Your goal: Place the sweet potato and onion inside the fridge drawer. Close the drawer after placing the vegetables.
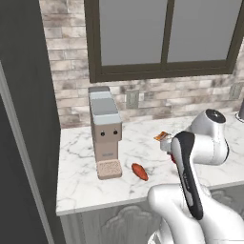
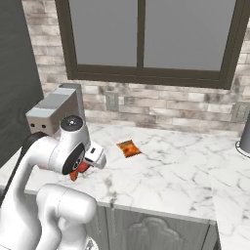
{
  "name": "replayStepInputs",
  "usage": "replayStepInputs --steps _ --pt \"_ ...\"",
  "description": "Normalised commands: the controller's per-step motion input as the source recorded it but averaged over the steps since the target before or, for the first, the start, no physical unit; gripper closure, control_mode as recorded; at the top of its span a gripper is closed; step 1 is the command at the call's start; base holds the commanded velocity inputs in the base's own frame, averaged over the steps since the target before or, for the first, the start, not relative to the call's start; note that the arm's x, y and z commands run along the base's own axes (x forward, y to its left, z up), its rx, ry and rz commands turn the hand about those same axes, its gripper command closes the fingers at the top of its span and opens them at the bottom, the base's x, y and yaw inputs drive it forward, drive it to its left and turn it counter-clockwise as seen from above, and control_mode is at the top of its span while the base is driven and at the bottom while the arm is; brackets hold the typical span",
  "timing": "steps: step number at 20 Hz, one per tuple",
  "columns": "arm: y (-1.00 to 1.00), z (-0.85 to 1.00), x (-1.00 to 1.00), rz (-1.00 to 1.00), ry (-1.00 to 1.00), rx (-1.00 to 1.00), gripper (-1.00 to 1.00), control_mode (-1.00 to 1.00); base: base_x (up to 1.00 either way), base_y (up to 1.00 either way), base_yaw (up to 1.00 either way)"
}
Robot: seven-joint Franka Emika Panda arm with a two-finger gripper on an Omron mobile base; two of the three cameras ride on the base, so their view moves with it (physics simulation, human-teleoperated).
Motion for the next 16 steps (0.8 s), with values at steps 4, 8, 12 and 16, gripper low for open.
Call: replayStepInputs --steps 4,8,12,16 --pt "0.09 0.68 -0.54 -0.03 -0.30 -0.07 1.00 -1.00 0.00 0.00 0.00" --pt "0.23 0.40 -0.27 -0.04 -0.15 -0.07 1.00 -1.00 0.00 0.00 0.00" --pt "0.18 0.00 0.00 -0.01 0.00 -0.05 1.00 -1.00 0.00 0.00 0.00" --pt "0.00 -0.06 0.00 0.00 0.00 0.00 1.00 -1.00 0.00 0.00 0.00"
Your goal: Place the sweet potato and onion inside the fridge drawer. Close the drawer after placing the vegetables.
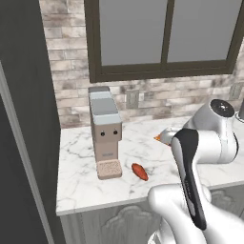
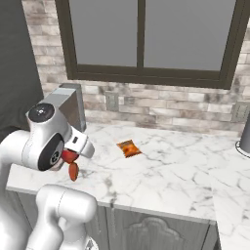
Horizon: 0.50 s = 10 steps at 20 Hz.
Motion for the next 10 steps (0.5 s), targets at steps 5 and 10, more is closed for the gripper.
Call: replayStepInputs --steps 5,10 --pt "-0.01 -0.07 -0.20 0.00 -0.03 0.00 1.00 1.00 -0.20 -0.01 -0.01" --pt "0.00 0.00 0.00 0.00 0.00 0.00 1.00 1.00 -1.00 0.01 0.00"
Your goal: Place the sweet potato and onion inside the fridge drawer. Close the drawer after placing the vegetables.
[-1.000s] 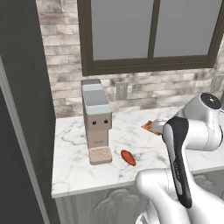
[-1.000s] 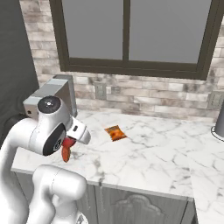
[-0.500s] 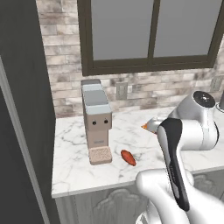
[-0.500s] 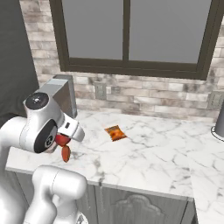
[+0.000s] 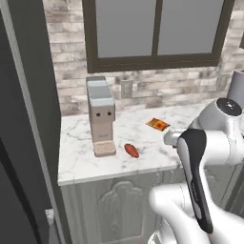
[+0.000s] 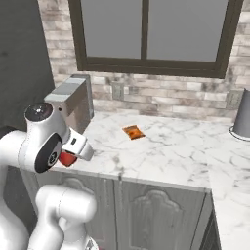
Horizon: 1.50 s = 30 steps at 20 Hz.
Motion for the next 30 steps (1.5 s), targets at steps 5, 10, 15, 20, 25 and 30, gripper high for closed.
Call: replayStepInputs --steps 5,10,15,20,25,30 --pt "0.00 0.00 0.00 0.00 0.00 0.00 1.00 1.00 -1.00 0.24 0.04" --pt "0.00 0.00 0.00 0.00 0.00 0.00 1.00 1.00 -1.00 0.37 0.12" --pt "0.00 0.00 0.00 0.00 0.00 0.00 1.00 1.00 -0.81 0.80 0.27" --pt "0.00 0.00 0.00 0.00 0.00 0.00 1.00 1.00 -0.63 0.92 0.32" --pt "0.00 0.00 0.00 0.00 0.00 0.00 1.00 1.00 -0.68 0.73 0.27" --pt "0.00 0.00 0.00 0.00 0.00 0.00 1.00 1.00 -0.04 0.70 0.31"
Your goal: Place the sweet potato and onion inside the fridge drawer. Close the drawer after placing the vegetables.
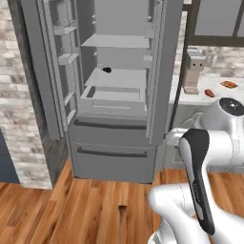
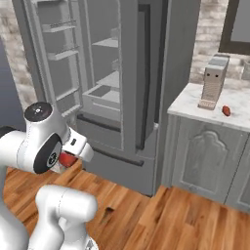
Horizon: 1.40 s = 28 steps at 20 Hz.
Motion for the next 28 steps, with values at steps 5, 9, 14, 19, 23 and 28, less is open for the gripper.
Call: replayStepInputs --steps 5,9,14,19,23,28 --pt "0.00 0.00 0.00 0.00 0.00 0.00 1.00 1.00 0.68 0.13 0.27" --pt "0.00 0.00 0.00 0.00 0.00 0.00 1.00 1.00 0.76 0.22 0.02" --pt "0.00 0.00 0.00 0.00 0.00 0.00 1.00 1.00 0.79 0.58 -0.09" --pt "0.00 0.00 0.00 0.00 0.00 0.00 1.00 1.00 0.64 0.26 -0.15" --pt "0.00 0.00 0.00 0.00 0.00 0.00 1.00 1.00 0.41 0.01 -0.31" --pt "0.00 0.00 0.00 0.00 0.00 0.00 1.00 1.00 0.28 0.18 -0.34"
